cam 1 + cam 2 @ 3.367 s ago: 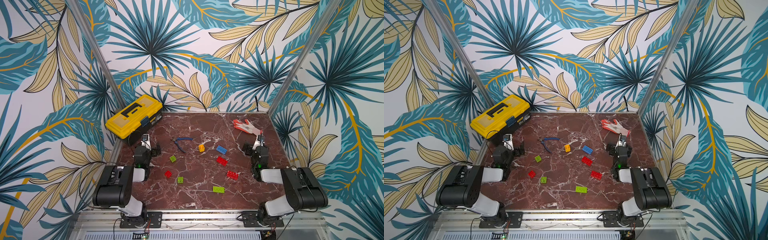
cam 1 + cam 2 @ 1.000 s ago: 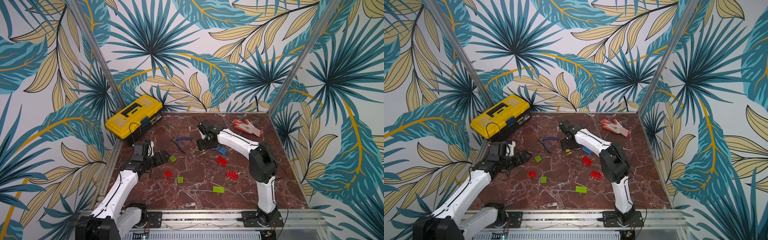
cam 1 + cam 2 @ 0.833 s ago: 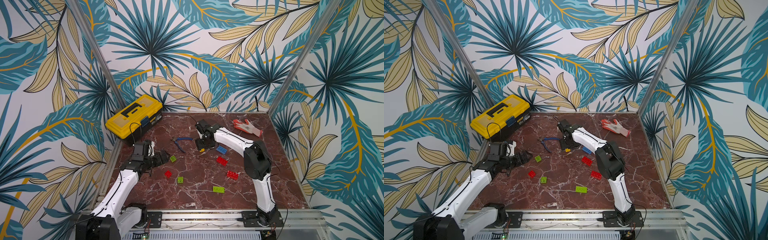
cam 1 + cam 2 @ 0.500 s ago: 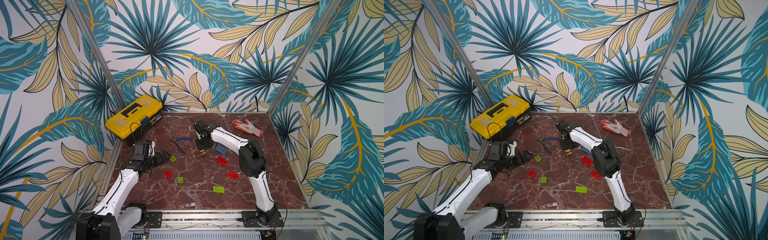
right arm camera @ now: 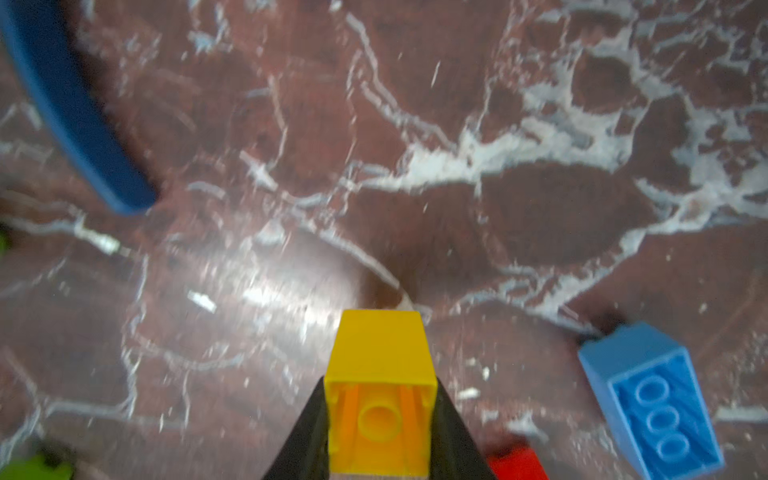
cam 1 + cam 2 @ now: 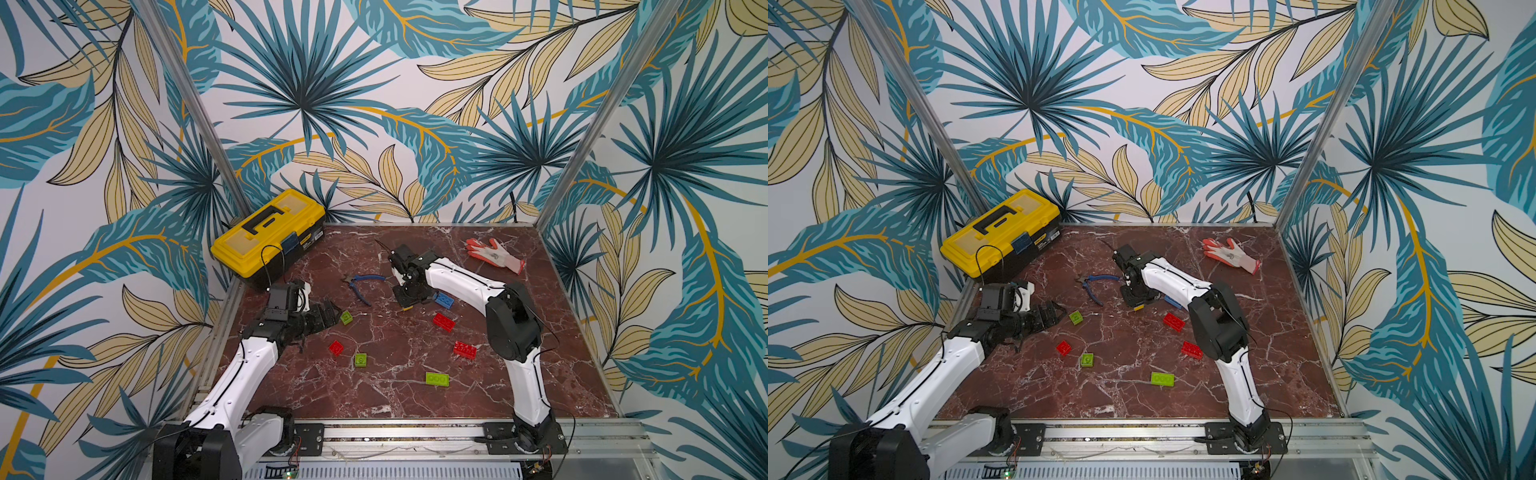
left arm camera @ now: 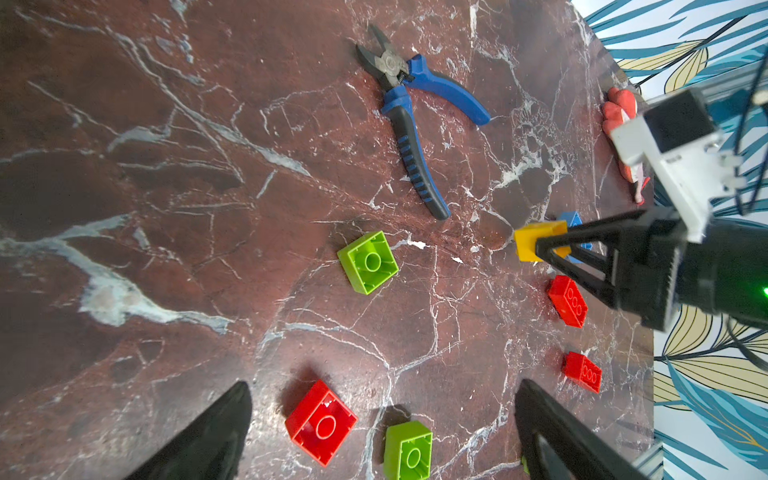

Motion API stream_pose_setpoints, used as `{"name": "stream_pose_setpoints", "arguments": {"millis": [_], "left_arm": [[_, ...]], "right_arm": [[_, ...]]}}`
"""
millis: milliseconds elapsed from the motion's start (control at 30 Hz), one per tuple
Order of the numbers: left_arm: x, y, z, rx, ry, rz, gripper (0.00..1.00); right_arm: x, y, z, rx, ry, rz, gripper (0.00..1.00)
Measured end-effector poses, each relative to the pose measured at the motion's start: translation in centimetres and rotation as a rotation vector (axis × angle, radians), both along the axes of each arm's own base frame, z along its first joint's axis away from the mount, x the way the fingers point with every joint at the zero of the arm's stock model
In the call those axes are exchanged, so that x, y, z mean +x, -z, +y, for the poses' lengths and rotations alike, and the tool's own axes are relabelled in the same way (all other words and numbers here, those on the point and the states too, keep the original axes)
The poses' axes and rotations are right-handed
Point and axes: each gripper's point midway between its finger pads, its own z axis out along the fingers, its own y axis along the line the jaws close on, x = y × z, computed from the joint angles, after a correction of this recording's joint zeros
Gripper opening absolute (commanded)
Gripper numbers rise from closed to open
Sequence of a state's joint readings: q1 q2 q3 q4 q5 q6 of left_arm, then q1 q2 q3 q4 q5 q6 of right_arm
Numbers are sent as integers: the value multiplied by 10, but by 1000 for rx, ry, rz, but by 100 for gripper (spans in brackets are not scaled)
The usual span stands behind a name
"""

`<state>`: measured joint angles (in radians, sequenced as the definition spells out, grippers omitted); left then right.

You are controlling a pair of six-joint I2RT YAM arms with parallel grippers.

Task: Assemble a carrot with lego
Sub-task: Pick up the lego brick from the center of the board, then place the lego brick at the center of the board.

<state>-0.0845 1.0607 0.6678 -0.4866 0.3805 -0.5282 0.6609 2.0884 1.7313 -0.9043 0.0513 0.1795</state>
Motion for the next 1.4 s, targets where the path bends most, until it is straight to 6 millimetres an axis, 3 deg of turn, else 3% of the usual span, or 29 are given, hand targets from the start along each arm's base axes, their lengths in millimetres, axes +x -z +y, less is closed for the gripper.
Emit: {"name": "stream_pose_setpoints", "arguments": {"millis": [200, 400, 600, 800, 1167, 1267, 1400], "left_arm": [[0, 1, -1, -7, 6, 4, 99], [-1, 1, -3, -16, 13, 7, 99], [-2, 0, -4, -23, 16, 9, 99], [-2, 0, -4, -24, 16, 9, 99], [-2, 2, -4, -23, 16, 12, 99], [-3, 3, -4, -22, 16, 15, 99], [-3, 3, -4, -23, 16, 14, 99]], "right_arm": [[-53, -30, 14, 28, -128, -1, 27], [-97, -1, 26, -15, -248, 83, 27], [-113, 31, 30, -54, -271, 130, 27], [-110, 32, 33, -31, -243, 100, 32], [-116, 44, 21, -67, -240, 76, 74], [-114, 26, 20, -46, -249, 32, 86], [-107, -25, 18, 18, -266, -96, 97]]}}
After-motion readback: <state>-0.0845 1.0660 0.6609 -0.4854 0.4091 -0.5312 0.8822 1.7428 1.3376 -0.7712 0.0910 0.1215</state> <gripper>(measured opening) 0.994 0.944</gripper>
